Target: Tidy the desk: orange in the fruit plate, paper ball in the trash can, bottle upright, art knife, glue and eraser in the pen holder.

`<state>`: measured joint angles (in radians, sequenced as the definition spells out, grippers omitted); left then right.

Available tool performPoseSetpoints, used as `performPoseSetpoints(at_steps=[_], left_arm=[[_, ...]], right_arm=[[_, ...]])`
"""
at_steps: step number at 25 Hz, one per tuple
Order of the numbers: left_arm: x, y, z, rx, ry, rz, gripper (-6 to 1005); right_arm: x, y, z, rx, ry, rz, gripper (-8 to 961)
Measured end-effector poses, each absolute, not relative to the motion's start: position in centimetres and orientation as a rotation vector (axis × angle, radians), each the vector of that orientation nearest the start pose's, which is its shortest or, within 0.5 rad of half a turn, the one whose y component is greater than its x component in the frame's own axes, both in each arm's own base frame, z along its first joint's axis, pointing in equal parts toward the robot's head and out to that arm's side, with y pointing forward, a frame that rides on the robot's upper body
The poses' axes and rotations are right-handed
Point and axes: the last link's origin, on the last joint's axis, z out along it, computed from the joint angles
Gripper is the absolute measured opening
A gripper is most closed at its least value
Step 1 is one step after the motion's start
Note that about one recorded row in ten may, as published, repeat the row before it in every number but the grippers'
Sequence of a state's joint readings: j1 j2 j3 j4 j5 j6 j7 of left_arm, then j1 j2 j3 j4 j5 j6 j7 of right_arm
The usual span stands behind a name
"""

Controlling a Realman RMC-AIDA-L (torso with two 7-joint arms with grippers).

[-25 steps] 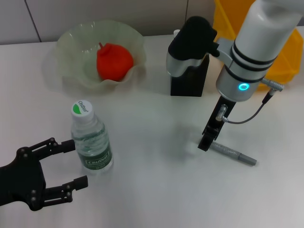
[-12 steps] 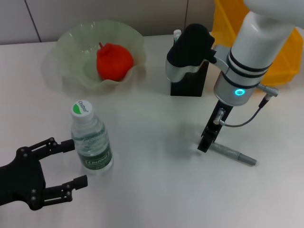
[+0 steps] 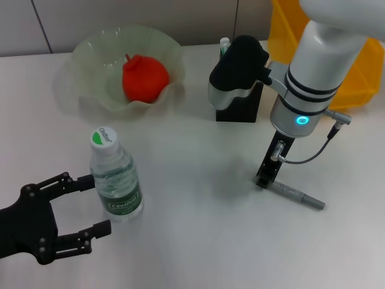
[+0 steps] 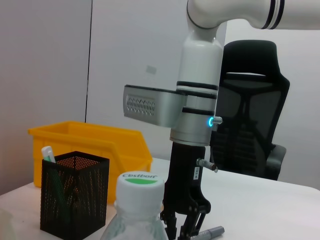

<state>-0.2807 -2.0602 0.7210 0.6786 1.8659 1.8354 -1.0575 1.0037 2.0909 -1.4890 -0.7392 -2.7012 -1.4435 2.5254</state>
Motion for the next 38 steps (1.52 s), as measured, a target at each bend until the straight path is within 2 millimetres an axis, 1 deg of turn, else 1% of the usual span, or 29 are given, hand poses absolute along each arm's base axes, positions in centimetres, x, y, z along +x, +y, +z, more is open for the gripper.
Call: performPoseSetpoints(at_steps=[3, 9, 14, 21, 24, 26, 28, 34, 38], left_arm=[[-29.7, 24.3, 1.9, -2.732, -0.329, -0.902, 843], [-29.6, 24.4, 1.8, -2.731, -0.328, -0.901, 843], [-29.6, 24.4, 1.8, -2.731, -0.326, -0.900, 843], [-29.6, 24.5, 1.8, -2.730, -0.327, -0.898, 843], [-29.6, 24.5, 1.8, -2.729, -0.327, -0.898, 843], [-29.6, 24.5, 1.8, -2.730, -0.327, -0.898, 843], [-29.6, 24.5, 1.8, -2.730, -0.327, -0.898, 843], [-29.7, 24.3, 1.8, -2.728, -0.332, -0.898, 842], [-29.8, 24.2, 1.8, -2.727, -0.335, -0.897, 843]], right_arm=[[17.0, 38.5, -6.3, -2.642, 0.765, -0.981, 426], [16.8, 38.5, -6.3, -2.649, 0.769, -0.973, 201], [17.0, 38.4, -6.4, -2.649, 0.774, -0.982, 199], [16.9, 38.4, -6.4, -2.651, 0.771, -0.983, 153], [16.5, 38.5, -6.2, -2.657, 0.761, -0.964, 142], [15.9, 38.7, -5.6, -2.662, 0.751, -0.928, 139], [15.0, 39.0, -4.6, -2.664, 0.745, -0.870, 138], [11.9, 40.0, -0.3, -2.630, 0.682, -0.641, 136], [10.3, 40.8, 2.2, -2.587, 0.628, -0.496, 135]])
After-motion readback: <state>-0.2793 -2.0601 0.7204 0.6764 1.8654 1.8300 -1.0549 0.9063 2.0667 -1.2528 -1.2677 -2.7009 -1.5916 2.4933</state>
